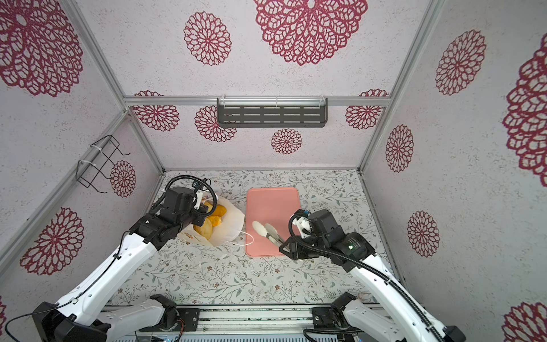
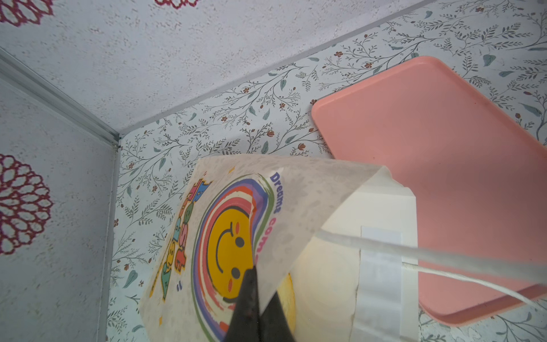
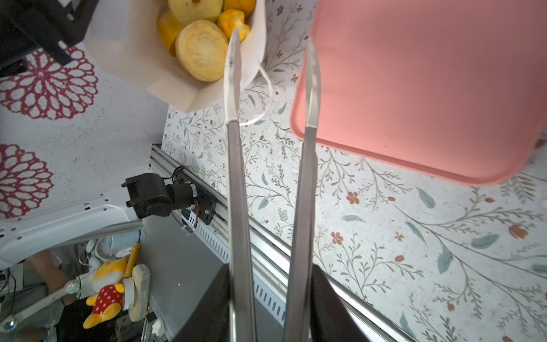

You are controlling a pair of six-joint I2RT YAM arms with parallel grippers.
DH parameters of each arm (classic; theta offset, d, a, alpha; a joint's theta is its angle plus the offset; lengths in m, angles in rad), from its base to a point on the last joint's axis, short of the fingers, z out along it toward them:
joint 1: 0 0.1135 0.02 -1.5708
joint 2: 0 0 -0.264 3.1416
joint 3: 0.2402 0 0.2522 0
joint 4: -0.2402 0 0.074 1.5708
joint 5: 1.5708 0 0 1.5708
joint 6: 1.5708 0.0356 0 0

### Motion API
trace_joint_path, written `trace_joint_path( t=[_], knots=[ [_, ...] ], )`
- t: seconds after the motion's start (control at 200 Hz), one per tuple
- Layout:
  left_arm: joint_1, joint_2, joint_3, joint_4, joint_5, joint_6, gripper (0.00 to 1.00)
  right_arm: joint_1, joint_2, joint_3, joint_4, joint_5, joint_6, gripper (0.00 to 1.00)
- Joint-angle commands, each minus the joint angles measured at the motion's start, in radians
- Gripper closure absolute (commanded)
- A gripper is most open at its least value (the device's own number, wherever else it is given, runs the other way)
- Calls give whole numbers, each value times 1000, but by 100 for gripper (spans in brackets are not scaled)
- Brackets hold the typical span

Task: Take the fake bread out of the paper bag
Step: 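Tilt the bag with the left gripper while right tongs approach its opening, then insert the tongs into the bag with the right gripper and pinch a yellow bread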

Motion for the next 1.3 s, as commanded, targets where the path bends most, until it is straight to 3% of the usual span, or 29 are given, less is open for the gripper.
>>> trace_joint_path(
  t=[0.0,0.32,0.74,1.296],
  knots=[
    [-21,-39,-5,11,-24,-19,100,102,26,38,161,67,87,59],
    [-76,-103,-68,28,3,-75,100,248,212,-26,491,93,205,60],
    [-94,-115,-98,30,10,-192,100,259,357,-27,751,145,344,59],
    [-255,-6,-83,23,-86,-302,100,273,277,-153,787,165,419,59]
  ],
)
